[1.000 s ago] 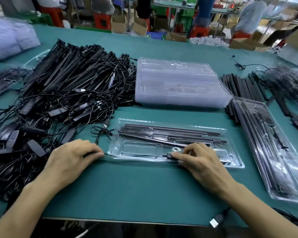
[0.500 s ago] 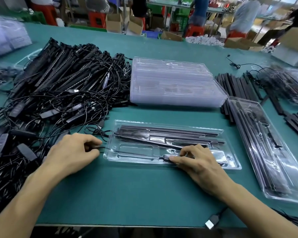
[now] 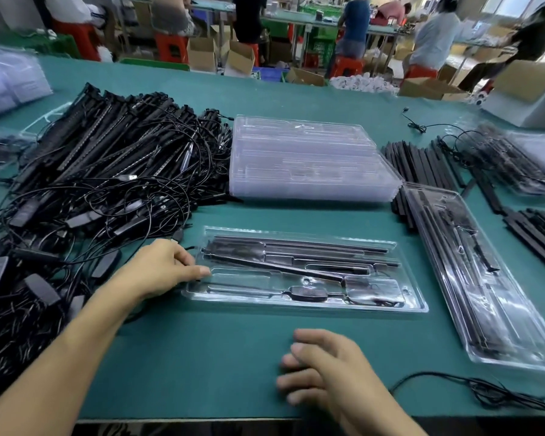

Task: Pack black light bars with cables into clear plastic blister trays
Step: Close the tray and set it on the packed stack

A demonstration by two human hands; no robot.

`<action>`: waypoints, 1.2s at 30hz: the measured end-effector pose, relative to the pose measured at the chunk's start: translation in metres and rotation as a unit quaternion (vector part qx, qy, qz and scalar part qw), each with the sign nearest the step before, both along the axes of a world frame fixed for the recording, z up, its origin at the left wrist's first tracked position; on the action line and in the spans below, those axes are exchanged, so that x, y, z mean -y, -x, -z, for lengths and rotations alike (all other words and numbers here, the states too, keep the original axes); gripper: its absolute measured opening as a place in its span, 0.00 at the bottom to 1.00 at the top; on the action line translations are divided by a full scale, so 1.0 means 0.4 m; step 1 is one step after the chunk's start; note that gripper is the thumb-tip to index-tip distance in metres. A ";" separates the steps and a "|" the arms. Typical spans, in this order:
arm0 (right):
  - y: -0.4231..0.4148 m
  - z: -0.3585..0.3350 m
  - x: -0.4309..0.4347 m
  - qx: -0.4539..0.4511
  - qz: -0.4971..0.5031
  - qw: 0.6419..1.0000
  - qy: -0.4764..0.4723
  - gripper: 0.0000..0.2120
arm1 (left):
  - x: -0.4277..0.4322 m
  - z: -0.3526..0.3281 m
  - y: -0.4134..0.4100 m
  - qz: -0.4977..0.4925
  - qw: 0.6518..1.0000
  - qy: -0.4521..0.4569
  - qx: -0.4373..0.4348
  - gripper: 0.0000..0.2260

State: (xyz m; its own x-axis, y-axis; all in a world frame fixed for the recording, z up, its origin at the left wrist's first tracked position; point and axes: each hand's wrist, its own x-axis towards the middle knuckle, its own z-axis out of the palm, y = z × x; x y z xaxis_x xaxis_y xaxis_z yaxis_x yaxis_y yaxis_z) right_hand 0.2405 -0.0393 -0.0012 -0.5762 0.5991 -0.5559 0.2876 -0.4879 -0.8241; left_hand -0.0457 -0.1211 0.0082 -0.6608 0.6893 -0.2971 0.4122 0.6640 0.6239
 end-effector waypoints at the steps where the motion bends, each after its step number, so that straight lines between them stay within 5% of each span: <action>1: 0.018 -0.012 0.007 -0.030 0.026 0.992 0.119 0.11 | -0.002 0.003 0.001 -0.009 1.000 -0.017 0.000 0.14; 3: 0.058 -0.033 0.009 -0.081 0.073 0.965 0.240 0.15 | -0.011 0.002 -0.007 -0.012 0.997 -0.071 0.039 0.13; 6: 0.132 -0.055 0.013 -0.144 0.133 0.934 0.297 0.19 | -0.033 -0.016 -0.031 0.001 0.982 -0.168 0.090 0.12; 14: 0.265 -0.117 0.037 -0.301 0.200 0.900 0.242 0.26 | -0.048 -0.113 -0.091 0.032 0.922 -0.364 0.126 0.17; 19: 0.281 -0.169 -0.015 -0.391 0.143 0.895 0.160 0.28 | -0.057 -0.190 -0.130 0.041 0.888 -0.445 0.103 0.23; 24: 0.225 -0.189 -0.144 -0.324 0.143 0.935 -0.032 0.32 | -0.096 -0.191 -0.172 0.026 0.915 -0.377 0.141 0.32; 27: 0.155 -0.176 -0.226 -0.255 0.219 0.933 -0.127 0.27 | -0.109 -0.151 -0.187 0.100 0.930 -0.295 0.197 0.32; 31: 0.069 -0.189 -0.325 -0.230 0.312 0.907 -0.163 0.21 | -0.155 -0.106 -0.217 0.268 0.940 -0.206 0.039 0.21; 33: 0.032 -0.208 -0.360 -0.227 0.337 0.899 -0.160 0.21 | -0.182 -0.086 -0.239 0.302 0.940 -0.155 0.003 0.17; 36: -0.038 -0.229 -0.400 -0.205 0.348 0.895 -0.188 0.11 | -0.205 -0.037 -0.253 0.304 0.936 -0.063 -0.164 0.16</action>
State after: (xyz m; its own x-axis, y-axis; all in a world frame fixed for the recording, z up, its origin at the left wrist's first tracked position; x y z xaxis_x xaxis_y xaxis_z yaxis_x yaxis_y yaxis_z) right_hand 0.2558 0.1207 0.0905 -0.1009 0.9927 -0.0661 -0.3426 -0.0970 -0.9345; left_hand 0.0555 -0.0392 0.0228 -0.1752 0.9838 -0.0379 0.8730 0.1730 0.4560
